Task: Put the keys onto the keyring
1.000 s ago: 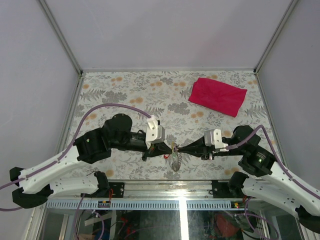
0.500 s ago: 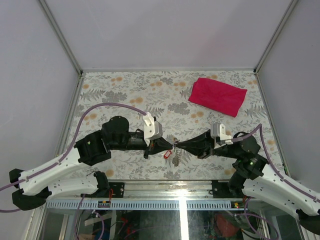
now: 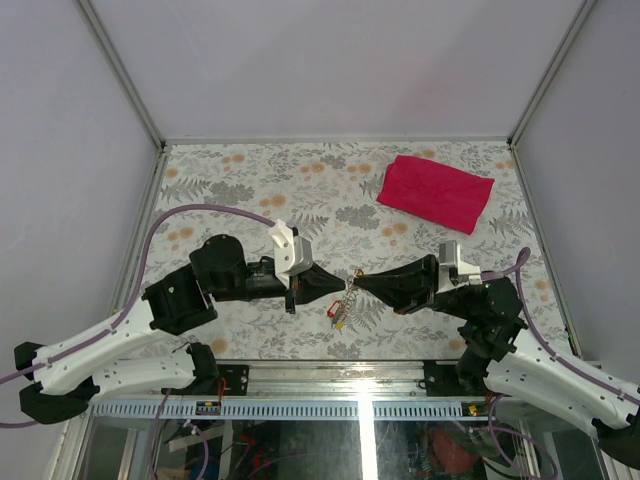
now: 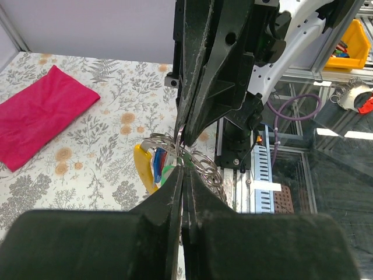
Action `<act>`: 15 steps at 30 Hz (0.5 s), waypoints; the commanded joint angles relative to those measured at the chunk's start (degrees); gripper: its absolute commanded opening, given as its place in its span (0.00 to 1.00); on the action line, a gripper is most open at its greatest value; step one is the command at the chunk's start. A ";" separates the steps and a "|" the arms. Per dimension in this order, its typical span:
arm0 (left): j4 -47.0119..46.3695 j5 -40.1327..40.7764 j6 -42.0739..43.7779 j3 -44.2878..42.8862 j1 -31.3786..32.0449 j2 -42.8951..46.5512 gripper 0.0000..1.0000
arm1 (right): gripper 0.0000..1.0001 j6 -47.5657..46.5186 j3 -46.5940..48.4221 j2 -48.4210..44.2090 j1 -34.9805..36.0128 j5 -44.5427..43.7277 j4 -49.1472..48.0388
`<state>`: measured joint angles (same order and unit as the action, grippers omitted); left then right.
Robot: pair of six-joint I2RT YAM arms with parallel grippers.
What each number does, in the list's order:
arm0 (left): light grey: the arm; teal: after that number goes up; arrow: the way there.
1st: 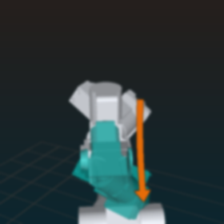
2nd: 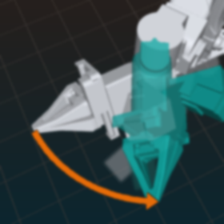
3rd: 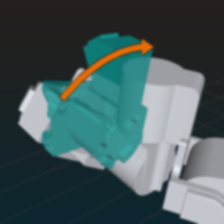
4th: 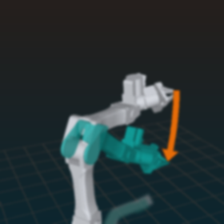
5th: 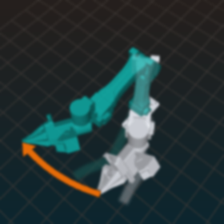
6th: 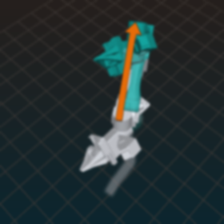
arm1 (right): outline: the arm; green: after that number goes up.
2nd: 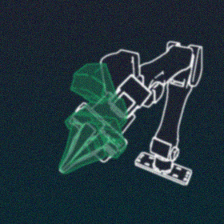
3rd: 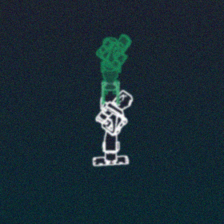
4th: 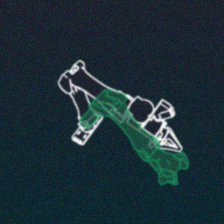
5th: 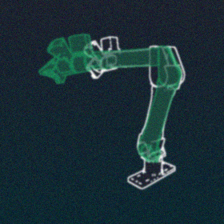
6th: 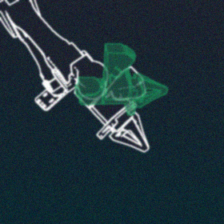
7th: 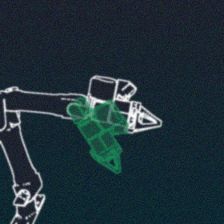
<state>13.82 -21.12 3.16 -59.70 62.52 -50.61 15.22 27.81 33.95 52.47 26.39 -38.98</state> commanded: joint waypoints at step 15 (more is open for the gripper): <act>1.14 -0.47 0.73 -1.80 -0.32 -0.05 0.00 | 0.00 -1.17 2.36 -1.75 0.10 -8.04 -1.73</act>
<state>14.13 -20.43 2.85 -59.33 62.52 -50.02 15.44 26.83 32.93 52.51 21.56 -40.32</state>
